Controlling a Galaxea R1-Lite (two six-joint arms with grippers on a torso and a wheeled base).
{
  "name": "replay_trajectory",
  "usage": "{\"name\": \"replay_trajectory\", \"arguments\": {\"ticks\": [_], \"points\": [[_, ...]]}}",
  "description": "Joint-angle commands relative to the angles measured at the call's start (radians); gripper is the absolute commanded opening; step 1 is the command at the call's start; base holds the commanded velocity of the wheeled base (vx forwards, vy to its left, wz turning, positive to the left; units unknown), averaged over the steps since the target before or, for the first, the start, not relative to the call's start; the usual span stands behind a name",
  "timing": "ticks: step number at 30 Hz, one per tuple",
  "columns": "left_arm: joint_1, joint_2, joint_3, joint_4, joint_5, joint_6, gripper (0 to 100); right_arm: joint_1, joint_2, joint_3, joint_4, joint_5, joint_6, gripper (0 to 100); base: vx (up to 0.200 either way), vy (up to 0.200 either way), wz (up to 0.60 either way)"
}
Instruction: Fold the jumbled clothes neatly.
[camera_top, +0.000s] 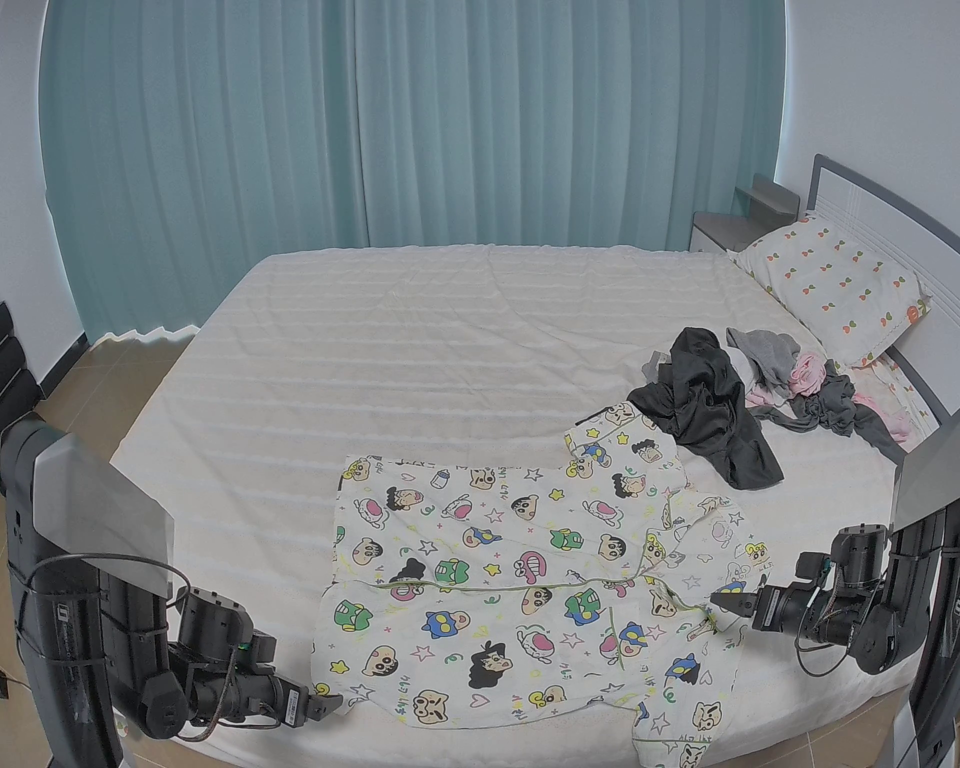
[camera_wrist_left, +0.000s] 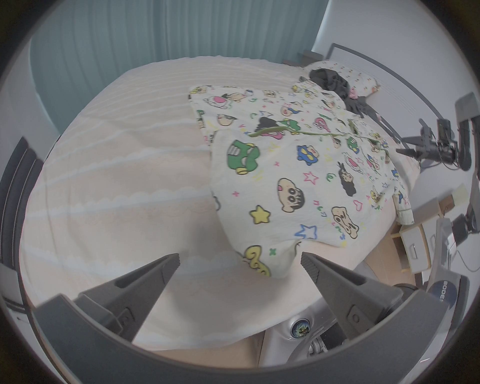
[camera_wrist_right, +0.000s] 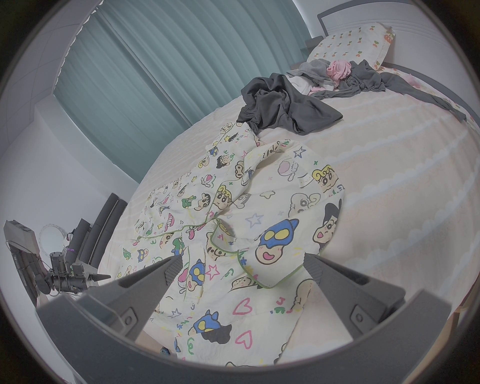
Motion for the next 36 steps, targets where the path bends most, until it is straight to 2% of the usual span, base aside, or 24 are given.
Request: {"name": "replay_trajectory", "arguments": {"ticks": [1,6,20,21,36], "points": [[-0.067,0.084,-0.001,-0.061,0.000,0.001,100,0.000,0.001,0.000,-0.001,0.000,0.000,100,0.000,0.000,0.00],[-0.083,0.159,0.014,-0.148,0.002,0.029,100,-0.001,0.001,-0.002,-0.001,0.000,0.000,100,0.000,0.000,0.00],[-0.082,0.164,0.024,-0.164,0.000,0.037,100,0.000,0.001,0.000,-0.001,0.000,0.000,100,0.000,0.000,0.00],[-0.080,0.164,0.025,-0.165,0.000,0.035,0,0.000,0.001,0.000,-0.001,0.000,0.000,100,0.000,0.000,0.00],[-0.033,0.142,0.028,-0.154,0.007,0.041,0,0.000,0.001,0.001,-0.001,0.000,0.000,100,0.000,0.000,0.00]]}}
